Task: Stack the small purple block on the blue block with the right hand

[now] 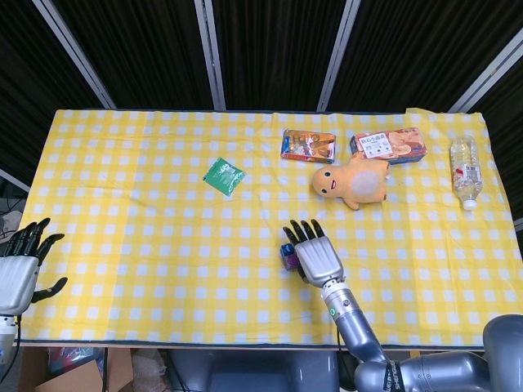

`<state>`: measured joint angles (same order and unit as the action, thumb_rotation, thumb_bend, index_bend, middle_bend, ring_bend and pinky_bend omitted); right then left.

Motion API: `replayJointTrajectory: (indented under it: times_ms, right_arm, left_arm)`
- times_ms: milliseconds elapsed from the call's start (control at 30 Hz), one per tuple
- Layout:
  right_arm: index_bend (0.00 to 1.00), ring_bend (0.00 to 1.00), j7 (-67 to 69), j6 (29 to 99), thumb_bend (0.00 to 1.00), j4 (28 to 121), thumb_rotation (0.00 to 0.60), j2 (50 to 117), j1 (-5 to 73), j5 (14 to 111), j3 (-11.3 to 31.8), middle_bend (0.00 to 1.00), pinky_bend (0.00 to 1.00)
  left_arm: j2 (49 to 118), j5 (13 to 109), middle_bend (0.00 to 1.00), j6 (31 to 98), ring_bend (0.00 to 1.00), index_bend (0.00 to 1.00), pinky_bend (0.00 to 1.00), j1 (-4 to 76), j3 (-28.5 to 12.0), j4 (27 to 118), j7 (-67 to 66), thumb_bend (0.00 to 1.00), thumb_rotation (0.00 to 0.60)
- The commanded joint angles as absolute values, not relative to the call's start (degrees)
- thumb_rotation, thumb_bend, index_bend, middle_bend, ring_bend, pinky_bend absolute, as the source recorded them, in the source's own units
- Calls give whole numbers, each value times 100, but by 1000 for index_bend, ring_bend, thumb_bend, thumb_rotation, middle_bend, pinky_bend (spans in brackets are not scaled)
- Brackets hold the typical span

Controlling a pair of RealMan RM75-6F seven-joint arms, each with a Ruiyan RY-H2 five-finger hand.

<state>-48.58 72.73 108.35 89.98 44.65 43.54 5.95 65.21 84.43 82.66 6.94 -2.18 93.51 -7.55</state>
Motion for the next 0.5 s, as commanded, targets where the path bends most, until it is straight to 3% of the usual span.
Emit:
replayJointTrajectory:
  times_ms: [33, 500]
  right_arm:
    - [163, 0, -4840, 7369, 449, 10985, 600, 8900, 4391, 4501, 519, 0, 0]
    - [255, 0, -4409, 7599, 449, 11230, 600, 8604, 3861, 5379, -33, 0, 0]
  left_arm:
    - [6519, 8442, 0, 8272, 0, 201, 100, 689, -217, 9358, -756, 243, 600]
    - [6494, 8403, 0, 8314, 0, 201, 100, 667, -243, 9358, -726, 242, 600]
